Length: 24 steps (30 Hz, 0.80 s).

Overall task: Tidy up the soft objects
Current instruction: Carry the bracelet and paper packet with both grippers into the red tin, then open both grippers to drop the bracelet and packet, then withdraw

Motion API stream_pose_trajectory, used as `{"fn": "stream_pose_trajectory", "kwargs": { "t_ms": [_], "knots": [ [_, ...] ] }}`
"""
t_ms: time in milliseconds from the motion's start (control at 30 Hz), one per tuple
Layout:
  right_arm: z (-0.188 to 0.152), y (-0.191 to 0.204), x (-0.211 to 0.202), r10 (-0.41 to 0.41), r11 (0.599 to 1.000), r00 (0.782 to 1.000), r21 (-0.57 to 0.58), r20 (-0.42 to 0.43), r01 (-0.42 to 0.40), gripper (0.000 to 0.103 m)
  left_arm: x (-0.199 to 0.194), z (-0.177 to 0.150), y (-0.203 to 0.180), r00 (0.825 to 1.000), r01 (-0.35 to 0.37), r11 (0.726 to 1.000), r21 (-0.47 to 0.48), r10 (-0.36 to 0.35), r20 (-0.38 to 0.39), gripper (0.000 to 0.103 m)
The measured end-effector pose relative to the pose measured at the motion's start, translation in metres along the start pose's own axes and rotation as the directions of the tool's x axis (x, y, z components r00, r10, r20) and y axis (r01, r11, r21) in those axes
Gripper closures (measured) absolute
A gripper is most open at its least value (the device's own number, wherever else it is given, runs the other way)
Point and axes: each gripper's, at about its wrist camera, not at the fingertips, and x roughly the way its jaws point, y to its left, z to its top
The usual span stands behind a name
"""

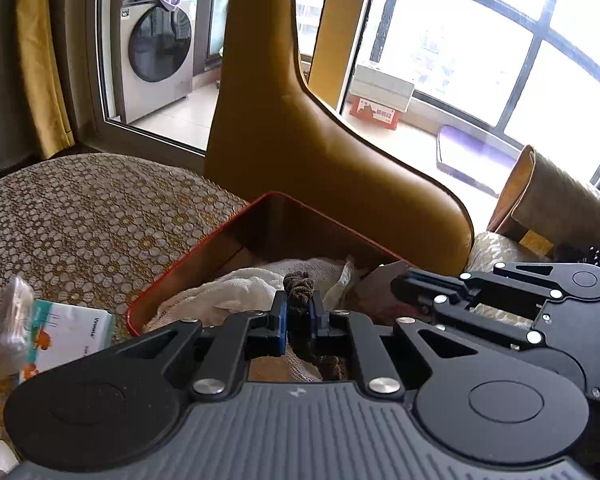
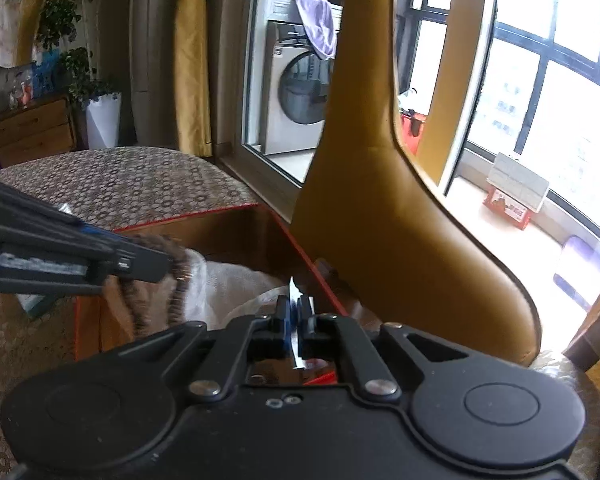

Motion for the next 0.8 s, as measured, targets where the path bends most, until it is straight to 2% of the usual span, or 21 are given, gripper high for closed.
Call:
{"fn": "stream_pose_trajectory", "kwargs": {
  "t_ms": [200, 500, 600, 667, 800],
  "knots": [
    [-0.007, 0.012, 0.000, 0.064, 0.998, 0.998, -0.004, -0.016, -0.064, 0.099, 0.014, -0.004, 0.008, 0.999, -0.021, 1.000, -0.005, 0.021, -0.036, 0.093],
    [-0.016, 0.014, 0.006, 0.109, 0.994, 0.992, 0.038, -0.066, -0.107, 0.089, 0.028, -0.010, 0.014, 0.993, -0.029, 1.000, -0.005, 0.028, -0.114, 0.093],
    [-0.017, 0.014, 0.004, 0.121, 0.992, 0.990, 0.040, -0.070, -0.118, 0.085, 0.030, -0.010, 0.016, 0.991, -0.041, 0.999, -0.014, 0.038, -0.126, 0.093],
    [-0.018, 0.014, 0.003, 0.129, 0.991, 0.989, 0.045, -0.071, -0.126, 0.077, 0.031, -0.011, 0.017, 0.990, -0.044, 0.999, -0.020, 0.041, -0.133, 0.093],
    [-0.019, 0.016, 0.000, 0.139, 0.990, 0.988, 0.042, -0.069, -0.136, 0.070, 0.027, -0.011, 0.015, 0.990, -0.053, 0.998, -0.016, 0.050, -0.131, 0.091]
  ]
}}
